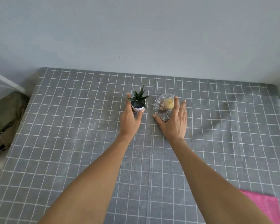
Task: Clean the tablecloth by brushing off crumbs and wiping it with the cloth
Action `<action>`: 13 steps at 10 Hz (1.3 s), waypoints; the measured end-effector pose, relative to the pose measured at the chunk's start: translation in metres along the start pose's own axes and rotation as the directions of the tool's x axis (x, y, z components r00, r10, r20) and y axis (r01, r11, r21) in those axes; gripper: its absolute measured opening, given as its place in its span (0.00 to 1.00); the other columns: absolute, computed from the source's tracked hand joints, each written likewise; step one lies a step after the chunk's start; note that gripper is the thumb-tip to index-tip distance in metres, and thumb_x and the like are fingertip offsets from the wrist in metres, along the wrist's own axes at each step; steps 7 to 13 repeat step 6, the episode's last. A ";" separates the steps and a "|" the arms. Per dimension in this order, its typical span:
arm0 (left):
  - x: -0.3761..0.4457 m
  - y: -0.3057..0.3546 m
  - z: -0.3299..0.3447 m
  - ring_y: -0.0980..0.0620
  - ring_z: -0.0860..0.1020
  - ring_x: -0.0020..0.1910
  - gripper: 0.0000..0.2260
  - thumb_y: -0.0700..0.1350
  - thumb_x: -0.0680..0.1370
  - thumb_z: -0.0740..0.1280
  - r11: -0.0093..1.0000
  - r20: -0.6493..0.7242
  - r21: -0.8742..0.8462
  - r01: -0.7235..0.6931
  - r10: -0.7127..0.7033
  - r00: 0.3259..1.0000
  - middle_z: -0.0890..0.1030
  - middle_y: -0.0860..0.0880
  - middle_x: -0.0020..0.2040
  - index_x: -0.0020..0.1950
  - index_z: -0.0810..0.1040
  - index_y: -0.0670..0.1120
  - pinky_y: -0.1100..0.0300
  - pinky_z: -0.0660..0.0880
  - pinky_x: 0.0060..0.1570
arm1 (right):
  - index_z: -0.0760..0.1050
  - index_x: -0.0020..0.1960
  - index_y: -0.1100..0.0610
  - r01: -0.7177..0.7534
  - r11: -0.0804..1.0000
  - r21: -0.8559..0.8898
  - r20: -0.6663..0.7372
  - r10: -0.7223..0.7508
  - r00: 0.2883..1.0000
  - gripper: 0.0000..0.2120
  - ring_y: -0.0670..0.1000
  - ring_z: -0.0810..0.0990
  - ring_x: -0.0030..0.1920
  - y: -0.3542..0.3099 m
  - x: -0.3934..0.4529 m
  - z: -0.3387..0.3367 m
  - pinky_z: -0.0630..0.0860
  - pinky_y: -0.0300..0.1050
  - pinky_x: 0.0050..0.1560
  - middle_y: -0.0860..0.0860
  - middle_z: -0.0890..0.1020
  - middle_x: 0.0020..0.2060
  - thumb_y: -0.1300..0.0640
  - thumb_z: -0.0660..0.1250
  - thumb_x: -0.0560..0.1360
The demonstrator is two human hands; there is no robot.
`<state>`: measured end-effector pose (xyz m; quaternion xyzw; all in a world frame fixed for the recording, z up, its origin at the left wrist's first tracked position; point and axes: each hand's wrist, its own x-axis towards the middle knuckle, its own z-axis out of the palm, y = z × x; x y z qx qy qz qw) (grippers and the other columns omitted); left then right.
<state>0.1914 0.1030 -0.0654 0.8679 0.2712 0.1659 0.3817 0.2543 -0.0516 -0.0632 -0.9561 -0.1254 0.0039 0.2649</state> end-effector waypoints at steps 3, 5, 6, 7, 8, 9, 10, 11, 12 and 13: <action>-0.001 0.001 -0.008 0.47 0.81 0.52 0.39 0.50 0.77 0.68 0.999 0.072 -0.043 0.026 -0.023 0.997 0.80 0.45 0.59 0.79 0.47 0.43 0.50 0.78 0.51 | 0.31 0.76 0.46 -0.061 0.983 -0.175 0.065 0.074 0.995 0.53 0.62 0.50 0.77 -0.006 -0.003 -0.007 0.45 0.55 0.76 0.65 0.48 0.76 0.23 0.57 0.67; -0.018 0.002 -0.040 0.42 0.69 0.70 0.38 0.53 0.78 0.65 0.995 0.161 0.044 0.087 -0.093 0.983 0.63 0.43 0.75 0.78 0.44 0.45 0.46 0.72 0.63 | 0.28 0.75 0.45 -0.055 0.969 -0.241 0.092 0.079 0.993 0.52 0.62 0.48 0.77 -0.018 -0.011 -0.030 0.45 0.57 0.76 0.65 0.45 0.76 0.23 0.56 0.68; -0.030 -0.003 -0.056 0.43 0.60 0.75 0.36 0.55 0.80 0.61 0.982 0.268 0.181 0.050 -0.098 0.958 0.55 0.44 0.78 0.79 0.45 0.44 0.47 0.61 0.71 | 0.30 0.76 0.45 -0.055 0.973 -0.225 0.075 0.074 0.994 0.48 0.61 0.47 0.77 -0.022 -0.024 -0.044 0.44 0.57 0.75 0.63 0.45 0.77 0.28 0.56 0.72; -0.030 -0.003 -0.056 0.43 0.60 0.75 0.36 0.55 0.80 0.61 0.982 0.268 0.181 0.050 -0.098 0.958 0.55 0.44 0.78 0.79 0.45 0.44 0.47 0.61 0.71 | 0.30 0.76 0.45 -0.055 0.973 -0.225 0.075 0.074 0.994 0.48 0.61 0.47 0.77 -0.022 -0.024 -0.044 0.44 0.57 0.75 0.63 0.45 0.77 0.28 0.56 0.72; -0.030 -0.003 -0.056 0.43 0.60 0.75 0.36 0.55 0.80 0.61 0.982 0.268 0.181 0.050 -0.098 0.958 0.55 0.44 0.78 0.79 0.45 0.44 0.47 0.61 0.71 | 0.30 0.76 0.45 -0.055 0.973 -0.225 0.075 0.074 0.994 0.48 0.61 0.47 0.77 -0.022 -0.024 -0.044 0.44 0.57 0.75 0.63 0.45 0.77 0.28 0.56 0.72; -0.030 -0.003 -0.056 0.43 0.60 0.75 0.36 0.55 0.80 0.61 0.982 0.268 0.181 0.050 -0.098 0.958 0.55 0.44 0.78 0.79 0.45 0.44 0.47 0.61 0.71 | 0.30 0.76 0.45 -0.055 0.973 -0.225 0.075 0.074 0.994 0.48 0.61 0.47 0.77 -0.022 -0.024 -0.044 0.44 0.57 0.75 0.63 0.45 0.77 0.28 0.56 0.72; -0.030 -0.003 -0.056 0.43 0.60 0.75 0.36 0.55 0.80 0.61 0.982 0.268 0.181 0.050 -0.098 0.958 0.55 0.44 0.78 0.79 0.45 0.44 0.47 0.61 0.71 | 0.30 0.76 0.45 -0.055 0.973 -0.225 0.075 0.074 0.994 0.48 0.61 0.47 0.77 -0.022 -0.024 -0.044 0.44 0.57 0.75 0.63 0.45 0.77 0.28 0.56 0.72; -0.030 -0.003 -0.056 0.43 0.60 0.75 0.36 0.55 0.80 0.61 0.982 0.268 0.181 0.050 -0.098 0.958 0.55 0.44 0.78 0.79 0.45 0.44 0.47 0.61 0.71 | 0.30 0.76 0.45 -0.055 0.973 -0.225 0.075 0.074 0.994 0.48 0.61 0.47 0.77 -0.022 -0.024 -0.044 0.44 0.57 0.75 0.63 0.45 0.77 0.28 0.56 0.72; -0.030 -0.003 -0.056 0.43 0.60 0.75 0.36 0.55 0.80 0.61 0.982 0.268 0.181 0.050 -0.098 0.958 0.55 0.44 0.78 0.79 0.45 0.44 0.47 0.61 0.71 | 0.30 0.76 0.45 -0.055 0.973 -0.225 0.075 0.074 0.994 0.48 0.61 0.47 0.77 -0.022 -0.024 -0.044 0.44 0.57 0.75 0.63 0.45 0.77 0.28 0.56 0.72; -0.030 -0.003 -0.056 0.43 0.60 0.75 0.36 0.55 0.80 0.61 0.982 0.268 0.181 0.050 -0.098 0.958 0.55 0.44 0.78 0.79 0.45 0.44 0.47 0.61 0.71 | 0.30 0.76 0.45 -0.055 0.973 -0.225 0.075 0.074 0.994 0.48 0.61 0.47 0.77 -0.022 -0.024 -0.044 0.44 0.57 0.75 0.63 0.45 0.77 0.28 0.56 0.72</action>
